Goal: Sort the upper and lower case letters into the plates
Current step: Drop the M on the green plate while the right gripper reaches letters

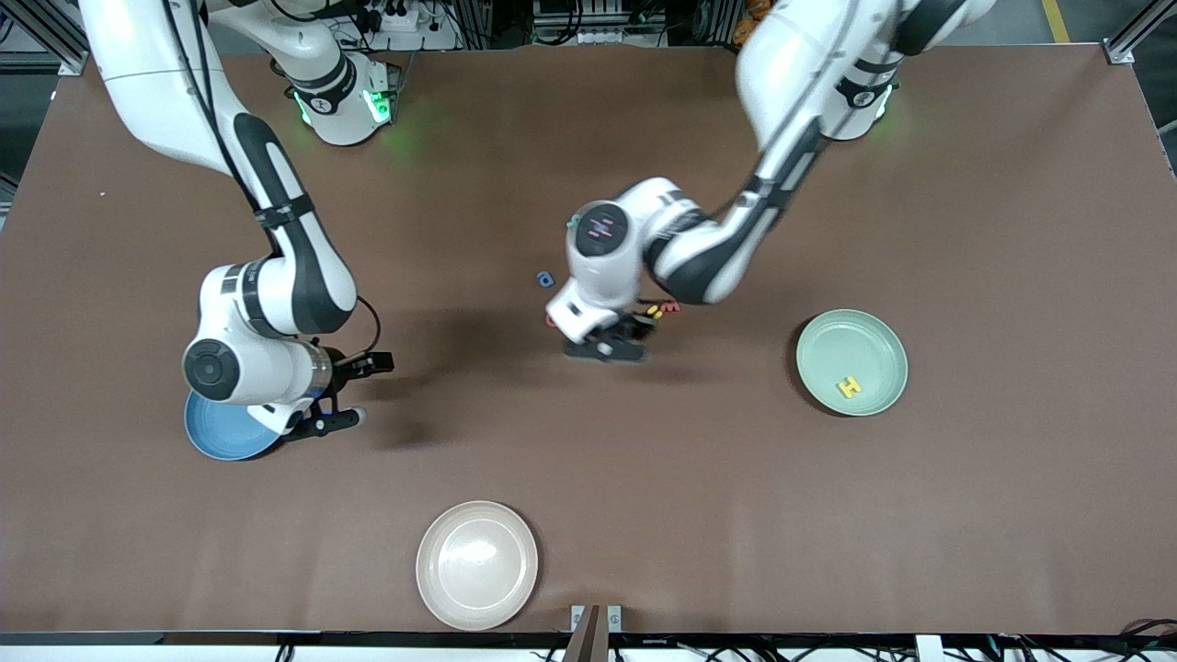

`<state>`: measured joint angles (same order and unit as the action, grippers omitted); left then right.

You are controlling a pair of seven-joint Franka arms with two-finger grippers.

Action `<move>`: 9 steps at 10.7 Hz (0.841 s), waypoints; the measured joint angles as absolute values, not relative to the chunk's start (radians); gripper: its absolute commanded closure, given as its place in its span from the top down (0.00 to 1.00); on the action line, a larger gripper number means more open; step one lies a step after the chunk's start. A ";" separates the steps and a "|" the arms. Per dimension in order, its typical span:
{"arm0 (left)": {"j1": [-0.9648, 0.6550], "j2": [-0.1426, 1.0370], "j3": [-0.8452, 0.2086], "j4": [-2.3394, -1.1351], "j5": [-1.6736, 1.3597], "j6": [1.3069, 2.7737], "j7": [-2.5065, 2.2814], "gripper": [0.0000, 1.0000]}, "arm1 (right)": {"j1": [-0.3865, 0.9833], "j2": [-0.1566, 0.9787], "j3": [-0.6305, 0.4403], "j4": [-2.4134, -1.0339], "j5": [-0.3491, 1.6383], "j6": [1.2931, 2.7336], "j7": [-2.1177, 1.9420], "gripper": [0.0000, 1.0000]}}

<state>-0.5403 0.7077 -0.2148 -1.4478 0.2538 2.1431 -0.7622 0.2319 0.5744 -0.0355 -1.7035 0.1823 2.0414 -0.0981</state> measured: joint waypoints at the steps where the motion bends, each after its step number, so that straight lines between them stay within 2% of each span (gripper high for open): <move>1: -0.480 0.665 -0.216 -1.472 0.254 2.134 -0.710 0.00 | 0.266 0.574 -0.035 -1.697 0.182 2.043 -0.044 1.00; 5: -0.253 0.522 -0.219 -1.611 0.254 2.101 -0.488 0.00 | 0.494 0.575 -0.032 -1.672 0.182 2.104 0.232 1.00; 9: -0.080 0.499 -0.220 -1.674 0.254 2.093 -0.381 0.00 | 0.687 0.582 -0.032 -1.650 0.182 2.155 0.538 1.00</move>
<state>-0.0800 0.4989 -0.2201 -1.6745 0.2538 2.0925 -0.3814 0.6871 0.5817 -0.0325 -1.6503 0.1823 2.1553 0.5379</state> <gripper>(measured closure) 0.599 0.000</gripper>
